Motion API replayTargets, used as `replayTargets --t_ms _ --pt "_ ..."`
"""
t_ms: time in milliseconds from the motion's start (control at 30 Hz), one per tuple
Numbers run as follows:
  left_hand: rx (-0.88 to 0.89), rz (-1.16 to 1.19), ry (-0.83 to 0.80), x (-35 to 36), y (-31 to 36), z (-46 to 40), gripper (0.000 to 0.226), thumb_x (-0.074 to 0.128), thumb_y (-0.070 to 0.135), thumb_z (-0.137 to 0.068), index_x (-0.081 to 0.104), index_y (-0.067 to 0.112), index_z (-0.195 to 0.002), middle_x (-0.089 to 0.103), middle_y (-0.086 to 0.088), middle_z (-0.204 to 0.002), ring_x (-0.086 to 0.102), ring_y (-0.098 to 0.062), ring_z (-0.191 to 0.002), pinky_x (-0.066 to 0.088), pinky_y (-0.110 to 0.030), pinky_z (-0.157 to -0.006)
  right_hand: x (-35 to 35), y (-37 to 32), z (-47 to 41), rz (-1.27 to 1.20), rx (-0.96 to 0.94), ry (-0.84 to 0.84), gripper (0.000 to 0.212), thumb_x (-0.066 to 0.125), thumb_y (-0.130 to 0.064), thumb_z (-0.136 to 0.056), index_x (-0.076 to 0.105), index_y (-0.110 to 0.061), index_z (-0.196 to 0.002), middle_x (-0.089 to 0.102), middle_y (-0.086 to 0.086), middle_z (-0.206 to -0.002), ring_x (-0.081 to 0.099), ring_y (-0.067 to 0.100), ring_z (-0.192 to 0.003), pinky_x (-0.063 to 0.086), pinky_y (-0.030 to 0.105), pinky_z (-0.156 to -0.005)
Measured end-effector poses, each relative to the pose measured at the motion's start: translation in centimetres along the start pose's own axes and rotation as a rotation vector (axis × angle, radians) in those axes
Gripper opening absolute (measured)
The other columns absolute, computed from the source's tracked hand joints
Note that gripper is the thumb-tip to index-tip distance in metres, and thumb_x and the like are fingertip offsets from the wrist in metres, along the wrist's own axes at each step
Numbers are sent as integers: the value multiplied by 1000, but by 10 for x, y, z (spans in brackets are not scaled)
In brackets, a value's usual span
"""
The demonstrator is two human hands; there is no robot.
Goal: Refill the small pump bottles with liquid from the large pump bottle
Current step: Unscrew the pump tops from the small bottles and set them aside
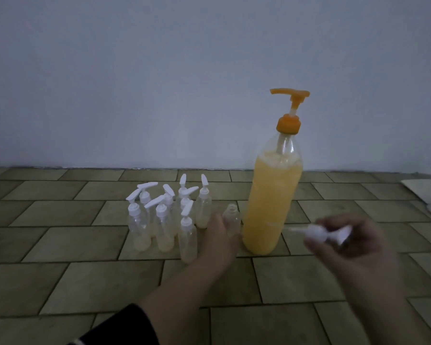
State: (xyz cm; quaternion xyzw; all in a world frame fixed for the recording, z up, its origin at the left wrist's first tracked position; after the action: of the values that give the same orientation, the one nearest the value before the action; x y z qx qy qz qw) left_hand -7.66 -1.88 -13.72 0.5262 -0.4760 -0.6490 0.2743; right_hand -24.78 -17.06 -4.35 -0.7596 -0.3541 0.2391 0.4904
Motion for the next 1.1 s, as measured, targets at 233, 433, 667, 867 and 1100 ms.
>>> replayTargets --t_ms 233,433,667,867,1100 --pt "-89 -67 114 12 -27 -16 27 64 22 -86 51 18 -109 56 7 -104 54 -10 -92 40 -21 -66 25 96 42 433 -172 -140 52 81 -1 -59 56 -41 -81 60 -17 -87 59 -5 -80 46 5 -62" --pt "-140 17 167 15 -36 -16 45 71 29 -79 49 15 -116 60 2 -105 59 -12 -93 52 -31 -79 41 138 51 684 -206 -269 47 91 0 -42 64 -23 -73 50 -20 -85 52 -12 -80 40 -1 -68" --pt "-63 149 127 -10 -46 74 60 71 21 -81 35 32 -127 49 15 -118 52 -8 -109 46 -20 -87 38 126 48 725 -274 -175 22 75 -32 -65 68 -19 -81 60 -5 -87 47 -1 -83 36 3 -77" --pt "-78 15 384 -63 -73 65 78 77 35 -72 33 18 -134 36 7 -123 40 -14 -117 40 -31 -96 60 84 38 593 -320 -80 17 62 -38 -81 61 -23 -90 61 -3 -83 52 3 -80 38 4 -73" --pt "-58 -18 395 -59 -65 31 47 65 30 -86 48 11 -125 47 2 -116 48 -20 -113 42 -35 -96 134 36 7 444 -177 -250 25 72 -22 -79 62 -26 -102 54 -18 -94 51 0 -86 40 8 -67"
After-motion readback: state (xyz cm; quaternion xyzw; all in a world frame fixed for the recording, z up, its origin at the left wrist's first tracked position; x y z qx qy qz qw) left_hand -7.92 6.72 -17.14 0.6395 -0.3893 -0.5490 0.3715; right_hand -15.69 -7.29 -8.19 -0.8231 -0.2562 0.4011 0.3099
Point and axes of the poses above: each hand's wrist, its own z-axis away from the middle knuckle, its own x-axis out of the palm, y = z × x, the point moved 7 cm from there along -z, towards the middle knuckle
